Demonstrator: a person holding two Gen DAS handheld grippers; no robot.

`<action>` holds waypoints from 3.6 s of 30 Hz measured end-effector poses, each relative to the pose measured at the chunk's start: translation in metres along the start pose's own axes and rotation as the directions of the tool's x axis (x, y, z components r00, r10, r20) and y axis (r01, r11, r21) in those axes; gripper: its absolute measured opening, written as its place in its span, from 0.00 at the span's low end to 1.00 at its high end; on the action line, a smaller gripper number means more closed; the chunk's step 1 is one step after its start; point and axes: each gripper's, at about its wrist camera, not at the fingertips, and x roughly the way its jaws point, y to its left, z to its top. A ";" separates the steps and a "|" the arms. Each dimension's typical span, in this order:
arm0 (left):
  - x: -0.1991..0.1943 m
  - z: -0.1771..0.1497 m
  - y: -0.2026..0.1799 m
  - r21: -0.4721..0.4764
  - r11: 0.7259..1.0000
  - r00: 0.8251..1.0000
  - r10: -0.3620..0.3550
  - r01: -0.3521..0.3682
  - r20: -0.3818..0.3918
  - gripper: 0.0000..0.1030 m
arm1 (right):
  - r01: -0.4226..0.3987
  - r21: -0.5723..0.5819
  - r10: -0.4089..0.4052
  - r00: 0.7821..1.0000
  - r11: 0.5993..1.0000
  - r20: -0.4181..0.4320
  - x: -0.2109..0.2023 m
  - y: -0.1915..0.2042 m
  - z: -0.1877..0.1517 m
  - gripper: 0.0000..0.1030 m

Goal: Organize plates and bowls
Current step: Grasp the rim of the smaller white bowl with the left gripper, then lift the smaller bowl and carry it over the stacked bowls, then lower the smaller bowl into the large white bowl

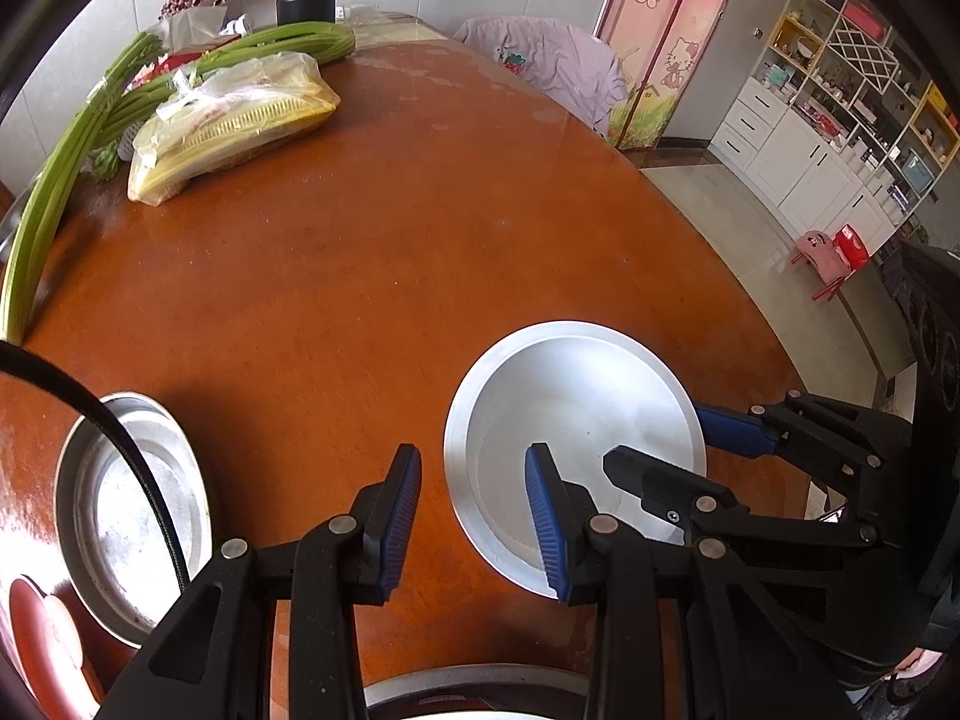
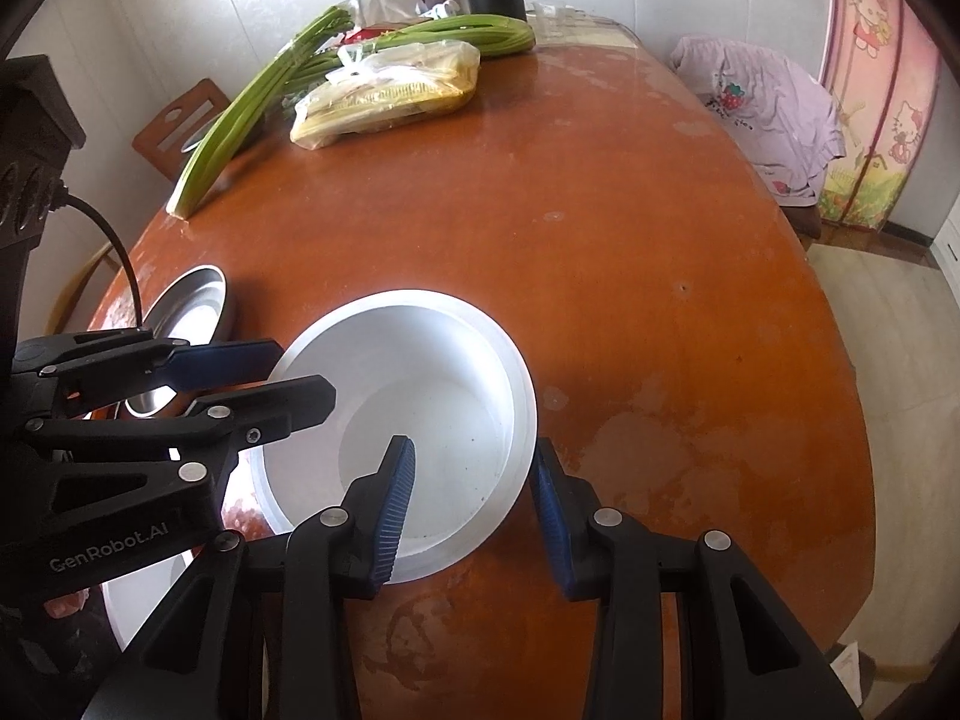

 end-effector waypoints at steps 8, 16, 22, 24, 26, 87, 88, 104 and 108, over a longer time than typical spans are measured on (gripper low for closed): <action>0.009 0.001 0.002 -0.012 0.999 0.999 -0.034 0.034 -0.024 0.27 | -0.010 -0.001 0.010 1.000 1.000 -0.009 0.004 0.001 -0.001 0.35; 0.004 0.001 0.002 -0.017 1.000 1.000 -0.021 0.021 -0.011 0.27 | -0.014 -0.010 0.014 1.000 1.000 0.003 0.001 0.007 0.002 0.35; -0.013 -0.003 0.002 -0.019 1.000 1.000 -0.006 0.007 0.027 0.26 | -0.016 -0.030 0.017 1.000 0.999 0.026 -0.008 0.015 0.006 0.35; -0.020 -0.005 0.002 -0.019 1.000 0.999 0.000 0.001 0.040 0.26 | -0.018 -0.038 0.020 0.999 0.999 0.035 -0.013 0.018 0.007 0.35; -0.027 -0.007 0.003 -0.015 1.000 0.999 0.008 -0.007 0.053 0.26 | -0.021 -0.046 0.023 0.999 0.999 0.045 -0.017 0.021 0.007 0.35; -0.148 -0.106 0.037 -0.121 0.990 0.966 0.097 -0.069 0.242 0.26 | -0.045 -0.261 0.091 0.982 0.964 0.168 -0.094 0.135 -0.038 0.36; -0.149 -0.108 0.037 -0.122 0.990 0.966 0.097 -0.069 0.241 0.26 | -0.046 -0.263 0.092 0.982 0.964 0.166 -0.093 0.136 -0.039 0.36; -0.138 -0.132 0.035 -0.125 0.990 0.974 0.089 -0.063 0.207 0.26 | -0.052 -0.267 0.089 0.988 0.962 0.128 -0.084 0.139 -0.061 0.36; -0.132 -0.136 0.034 -0.125 0.990 0.977 0.084 -0.060 0.194 0.26 | -0.058 -0.261 0.091 0.989 0.964 0.115 -0.080 0.136 -0.065 0.36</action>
